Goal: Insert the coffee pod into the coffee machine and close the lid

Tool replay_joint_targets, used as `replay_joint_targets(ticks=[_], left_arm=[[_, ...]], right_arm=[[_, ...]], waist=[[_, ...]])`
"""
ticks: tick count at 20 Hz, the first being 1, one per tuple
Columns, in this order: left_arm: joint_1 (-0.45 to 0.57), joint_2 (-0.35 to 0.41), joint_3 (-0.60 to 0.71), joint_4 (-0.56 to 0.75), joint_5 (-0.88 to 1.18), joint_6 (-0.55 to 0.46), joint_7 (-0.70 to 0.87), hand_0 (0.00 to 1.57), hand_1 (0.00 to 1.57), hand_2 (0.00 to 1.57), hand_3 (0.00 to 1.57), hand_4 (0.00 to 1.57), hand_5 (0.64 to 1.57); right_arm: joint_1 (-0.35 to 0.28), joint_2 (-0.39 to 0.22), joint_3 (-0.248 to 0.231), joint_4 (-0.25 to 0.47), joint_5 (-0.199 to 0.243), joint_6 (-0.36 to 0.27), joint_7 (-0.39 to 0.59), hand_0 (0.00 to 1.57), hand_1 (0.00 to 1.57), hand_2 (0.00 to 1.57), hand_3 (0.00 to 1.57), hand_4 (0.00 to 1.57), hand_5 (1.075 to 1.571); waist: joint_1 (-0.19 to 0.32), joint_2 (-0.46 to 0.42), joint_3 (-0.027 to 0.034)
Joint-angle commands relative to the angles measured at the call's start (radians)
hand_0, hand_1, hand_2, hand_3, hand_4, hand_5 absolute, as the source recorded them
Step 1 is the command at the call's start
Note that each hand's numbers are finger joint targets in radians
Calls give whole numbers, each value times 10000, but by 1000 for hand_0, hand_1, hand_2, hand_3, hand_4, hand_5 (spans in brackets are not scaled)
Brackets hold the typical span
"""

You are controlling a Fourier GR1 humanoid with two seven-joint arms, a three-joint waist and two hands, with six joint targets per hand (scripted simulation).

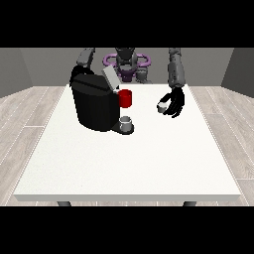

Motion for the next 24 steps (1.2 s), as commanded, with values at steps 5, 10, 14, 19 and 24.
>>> replay_joint_targets(ticks=[5, 10, 14, 19, 24], left_arm=[[-567, 240, -321, 589, -915, 226, 229, 970, 970, 1054, 793, 319, 1571], [-531, 59, -386, 389, -996, 101, -480, 1266, 1266, 1399, 1363, 507, 1571], [-914, 94, -465, 107, -788, -1052, -643, 1477, 1477, 1470, 1410, 632, 1571], [-1798, 61, -376, -193, -830, -1440, -218, 1323, 1323, 1383, 1352, 581, 1571], [-2644, 370, -430, -760, -739, -2710, 64, 1235, 1235, 1323, 1291, 571, 1571]], right_arm=[[-639, -179, -522, 273, -531, 246, -102, 0, 0, 0, 0, 535, 1571], [-74, -126, -670, 1032, -464, 196, -861, 0, 0, 0, 0, 398, 1571], [274, -44, -478, 937, -506, 269, -274, 0, 0, 0, 0, 429, 1571], [-192, 14, -387, 1258, -361, 99, -50, 0, 0, 0, 0, 493, 1571], [-329, -326, -897, 2053, -746, 559, -744, 0, 0, 0, 0, 443, 1571]], waist=[[-2, 263, -30], [284, 41, -28], [171, -862, -29], [112, -773, -30], [304, -949, -24]])
